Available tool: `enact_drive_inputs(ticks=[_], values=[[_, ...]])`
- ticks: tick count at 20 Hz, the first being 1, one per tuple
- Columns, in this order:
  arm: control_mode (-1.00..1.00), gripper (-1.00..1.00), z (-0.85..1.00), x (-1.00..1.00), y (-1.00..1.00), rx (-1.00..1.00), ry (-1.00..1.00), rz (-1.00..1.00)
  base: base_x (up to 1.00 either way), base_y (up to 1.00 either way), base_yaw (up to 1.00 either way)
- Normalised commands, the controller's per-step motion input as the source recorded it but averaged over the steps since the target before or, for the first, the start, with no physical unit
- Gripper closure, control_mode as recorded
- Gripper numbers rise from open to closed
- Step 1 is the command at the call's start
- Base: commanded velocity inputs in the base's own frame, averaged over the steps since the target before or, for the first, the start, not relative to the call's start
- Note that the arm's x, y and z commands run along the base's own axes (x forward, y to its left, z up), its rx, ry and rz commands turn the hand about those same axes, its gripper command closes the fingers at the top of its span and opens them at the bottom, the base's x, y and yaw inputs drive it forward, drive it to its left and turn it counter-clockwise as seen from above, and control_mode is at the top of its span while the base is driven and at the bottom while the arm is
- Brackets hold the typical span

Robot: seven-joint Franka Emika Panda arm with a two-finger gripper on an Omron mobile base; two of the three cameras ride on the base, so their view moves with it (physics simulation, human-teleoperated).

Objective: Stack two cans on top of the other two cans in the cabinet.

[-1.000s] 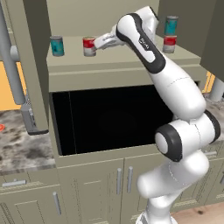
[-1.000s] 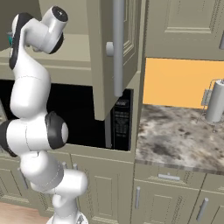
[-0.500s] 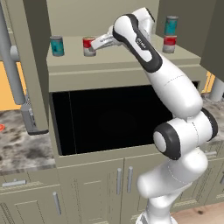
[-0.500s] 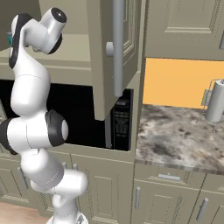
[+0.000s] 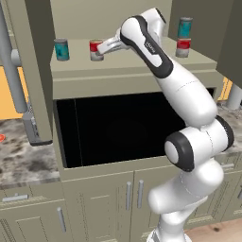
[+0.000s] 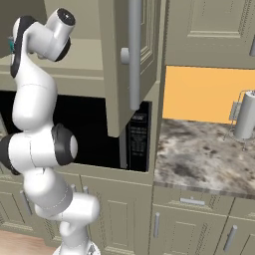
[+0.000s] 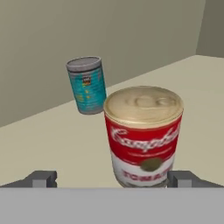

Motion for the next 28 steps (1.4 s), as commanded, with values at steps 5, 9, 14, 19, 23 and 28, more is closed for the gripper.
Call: enact_drive_inputs(ticks=[5,9,14,19,23,28], values=[[-1.0,-1.0,-0.1,0.18,0.03,0.0,0.0,-0.09,0.0,0.0,0.0],[-1.0,-1.0,-0.04,0.15,0.17,0.0,-0.01,-0.01,0.0,0.0,0.0],[-1.0,-1.0,-0.05,0.13,0.18,0.0,0.0,0.0,0.0,0.0,0.0],[-1.0,-1.0,-0.04,0.14,0.06,0.0,0.0,0.0,0.0,0.0,0.0],[-1.0,-1.0,0.0,0.13,0.02,0.0,0.0,0.0,0.0,0.0,0.0],[-1.0,-1.0,0.0,0.08,0.09,0.0,0.0,0.0,0.0,0.0,0.0]])
